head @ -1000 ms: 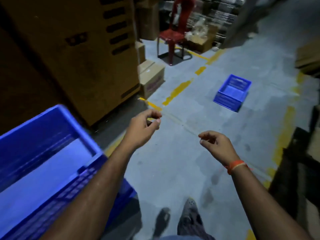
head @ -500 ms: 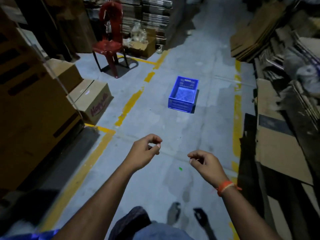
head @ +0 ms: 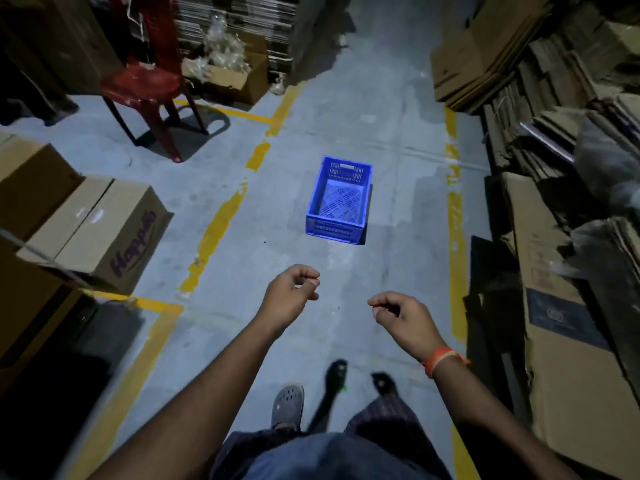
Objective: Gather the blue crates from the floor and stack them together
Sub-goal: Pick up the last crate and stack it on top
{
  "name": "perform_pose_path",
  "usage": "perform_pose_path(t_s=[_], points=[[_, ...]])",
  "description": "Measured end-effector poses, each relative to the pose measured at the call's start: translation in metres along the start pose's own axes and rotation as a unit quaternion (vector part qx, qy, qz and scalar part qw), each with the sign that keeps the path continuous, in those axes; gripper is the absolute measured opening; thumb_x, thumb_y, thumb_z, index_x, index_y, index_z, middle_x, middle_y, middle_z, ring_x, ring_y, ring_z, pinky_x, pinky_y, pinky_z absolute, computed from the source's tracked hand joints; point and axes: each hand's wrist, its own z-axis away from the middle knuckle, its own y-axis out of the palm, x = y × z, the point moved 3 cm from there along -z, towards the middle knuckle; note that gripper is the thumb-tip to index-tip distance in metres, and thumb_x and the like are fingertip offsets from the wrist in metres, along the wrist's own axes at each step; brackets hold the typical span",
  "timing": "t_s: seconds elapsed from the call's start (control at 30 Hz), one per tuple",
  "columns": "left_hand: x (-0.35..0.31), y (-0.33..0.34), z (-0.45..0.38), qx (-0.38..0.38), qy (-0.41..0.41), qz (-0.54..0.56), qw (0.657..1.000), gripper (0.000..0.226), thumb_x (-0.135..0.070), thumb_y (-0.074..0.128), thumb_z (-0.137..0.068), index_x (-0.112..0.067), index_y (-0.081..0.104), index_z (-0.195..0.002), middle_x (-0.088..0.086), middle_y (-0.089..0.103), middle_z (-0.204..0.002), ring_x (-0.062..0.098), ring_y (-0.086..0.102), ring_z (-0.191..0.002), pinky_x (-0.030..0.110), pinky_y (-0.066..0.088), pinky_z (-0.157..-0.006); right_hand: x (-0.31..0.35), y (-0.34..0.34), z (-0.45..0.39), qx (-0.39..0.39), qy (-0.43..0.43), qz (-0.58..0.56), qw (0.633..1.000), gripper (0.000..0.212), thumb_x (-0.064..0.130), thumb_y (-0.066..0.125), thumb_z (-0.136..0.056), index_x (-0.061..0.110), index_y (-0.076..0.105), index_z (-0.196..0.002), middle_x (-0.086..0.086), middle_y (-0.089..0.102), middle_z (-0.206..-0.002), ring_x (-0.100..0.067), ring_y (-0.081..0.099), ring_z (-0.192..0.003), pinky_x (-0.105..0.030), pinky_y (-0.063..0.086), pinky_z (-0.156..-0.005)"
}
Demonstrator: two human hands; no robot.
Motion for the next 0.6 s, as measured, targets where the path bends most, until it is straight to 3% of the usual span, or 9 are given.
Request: perform_pose_path(t_s=[0.13, 0.3, 0.47, 0.6], points=[[-0.031, 0.032, -0.074, 0.028, -0.022, 0.005, 0.999, 0.012, -0.019, 0.06, -0.094, -0.019, 0.068, -0.104, 0.007, 0.071, -0.105, 0.011, 0.074, -0.079, 0.026, 0.045, -0.067, 0.0, -0.037, -0.074, -0.02, 0.005, -0.004, 1.0, 0.017, 0.014, 0.064, -0.087, 0.026, 0.075, -0.091, -0.01, 0.071, -0.077, -0.022, 0.065, -0.072, -0.029, 0.052, -0.073], [-0.059, 0.076, -0.187, 0.012, -0.049, 0.011, 0.999, 0.012, -0.018, 0.06, -0.094, -0.017, 0.067, -0.105, 0.008, 0.071, -0.104, 0.011, 0.073, -0.077, 0.027, 0.045, -0.066, -0.018, -0.093, -0.188, 0.005, -0.001, 0.008, 1.0, 0.019, 0.007, 0.062, -0.086, 0.02, 0.075, -0.092, 0.009, 0.056, -0.06, -0.008, 0.051, -0.059, -0.022, 0.045, -0.065], [-0.102, 0.121, -0.284, -0.044, -0.075, 0.046, 0.995, 0.012, -0.019, 0.06, -0.096, -0.017, 0.066, -0.106, 0.001, 0.067, -0.097, 0.012, 0.072, -0.079, 0.028, 0.044, -0.066, -0.022, -0.158, -0.315, 0.052, -0.037, 0.079, 0.995, 0.022, 0.008, 0.06, -0.084, 0.02, 0.076, -0.094, 0.009, 0.065, -0.068, -0.001, 0.055, -0.058, -0.014, 0.046, -0.069], [-0.124, 0.138, -0.348, -0.113, -0.08, 0.09, 0.986, 0.012, -0.019, 0.059, -0.096, -0.021, 0.066, -0.105, -0.004, 0.067, -0.098, 0.013, 0.072, -0.084, 0.028, 0.045, -0.067, -0.002, -0.187, -0.43, 0.135, -0.104, 0.169, 0.971, 0.022, 0.01, 0.06, -0.082, 0.021, 0.074, -0.094, 0.009, 0.069, -0.079, 0.0, 0.058, -0.063, -0.009, 0.042, -0.069]])
